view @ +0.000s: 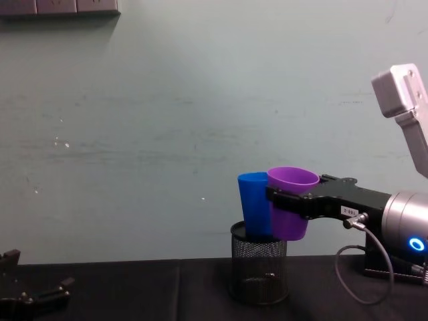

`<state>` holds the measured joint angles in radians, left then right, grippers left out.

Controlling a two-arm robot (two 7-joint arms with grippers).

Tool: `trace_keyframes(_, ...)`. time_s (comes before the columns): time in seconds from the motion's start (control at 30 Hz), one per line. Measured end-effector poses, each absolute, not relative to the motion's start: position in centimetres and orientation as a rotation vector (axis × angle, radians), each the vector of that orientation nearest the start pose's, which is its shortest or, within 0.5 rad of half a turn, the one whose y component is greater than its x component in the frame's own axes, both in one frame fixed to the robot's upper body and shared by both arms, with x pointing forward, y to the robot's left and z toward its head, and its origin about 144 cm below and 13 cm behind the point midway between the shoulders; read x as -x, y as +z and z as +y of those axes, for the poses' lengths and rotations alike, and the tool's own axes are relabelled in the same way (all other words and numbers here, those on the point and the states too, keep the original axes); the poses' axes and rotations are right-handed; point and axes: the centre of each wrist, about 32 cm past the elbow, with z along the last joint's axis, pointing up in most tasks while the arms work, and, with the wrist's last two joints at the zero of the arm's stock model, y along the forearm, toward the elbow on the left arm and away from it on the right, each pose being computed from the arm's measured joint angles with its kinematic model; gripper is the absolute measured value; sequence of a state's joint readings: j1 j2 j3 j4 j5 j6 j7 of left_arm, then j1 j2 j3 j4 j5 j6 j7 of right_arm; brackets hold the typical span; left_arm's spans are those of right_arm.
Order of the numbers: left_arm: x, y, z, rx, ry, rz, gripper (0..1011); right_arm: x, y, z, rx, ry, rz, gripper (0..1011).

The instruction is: Pick up one cup with a gripper and tap it against the other cup.

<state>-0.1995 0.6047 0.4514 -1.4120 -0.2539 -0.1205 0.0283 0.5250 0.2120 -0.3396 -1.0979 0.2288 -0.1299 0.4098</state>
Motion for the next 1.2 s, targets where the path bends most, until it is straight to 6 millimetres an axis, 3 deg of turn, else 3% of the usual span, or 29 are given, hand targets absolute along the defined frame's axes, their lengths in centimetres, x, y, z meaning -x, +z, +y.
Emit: trace_keyframes(1.2,-48.9,114.0,31.0,-0.304,1.248,-0.285,1011,-62.1,118.9,-22.1,0.032,-0.94,-0.173,735)
